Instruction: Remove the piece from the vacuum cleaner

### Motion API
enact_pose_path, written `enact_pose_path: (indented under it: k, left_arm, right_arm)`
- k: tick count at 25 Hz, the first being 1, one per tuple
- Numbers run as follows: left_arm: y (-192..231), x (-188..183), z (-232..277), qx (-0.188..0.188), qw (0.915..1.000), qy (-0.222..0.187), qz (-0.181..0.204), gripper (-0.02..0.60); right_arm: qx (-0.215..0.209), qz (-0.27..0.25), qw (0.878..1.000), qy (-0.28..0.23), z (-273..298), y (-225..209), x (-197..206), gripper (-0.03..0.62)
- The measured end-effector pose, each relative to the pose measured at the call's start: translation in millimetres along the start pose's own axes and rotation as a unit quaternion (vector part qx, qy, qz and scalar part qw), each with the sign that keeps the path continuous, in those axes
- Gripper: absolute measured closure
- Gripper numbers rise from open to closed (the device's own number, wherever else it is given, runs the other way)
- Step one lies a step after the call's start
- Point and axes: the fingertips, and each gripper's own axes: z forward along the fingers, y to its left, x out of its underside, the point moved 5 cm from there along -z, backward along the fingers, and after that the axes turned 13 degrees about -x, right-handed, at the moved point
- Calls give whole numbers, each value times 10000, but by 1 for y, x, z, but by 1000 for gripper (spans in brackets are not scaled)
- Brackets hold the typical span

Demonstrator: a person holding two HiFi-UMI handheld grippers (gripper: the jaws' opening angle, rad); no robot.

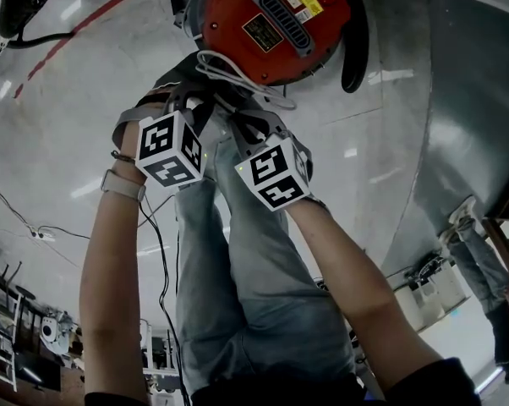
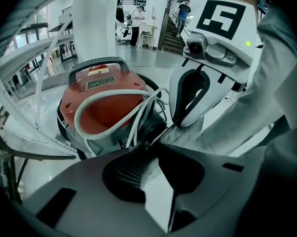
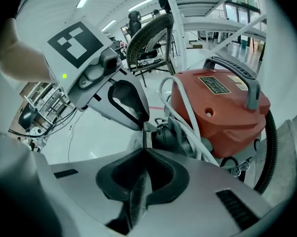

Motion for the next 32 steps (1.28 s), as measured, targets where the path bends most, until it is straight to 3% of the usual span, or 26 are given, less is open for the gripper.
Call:
enact_pose_path:
  k: [32]
  left_arm:
    - [-35, 46, -22, -277, 9982, -387, 366, 486]
  right_arm:
    - [630, -18, 9980, 28, 34, 59, 15, 545]
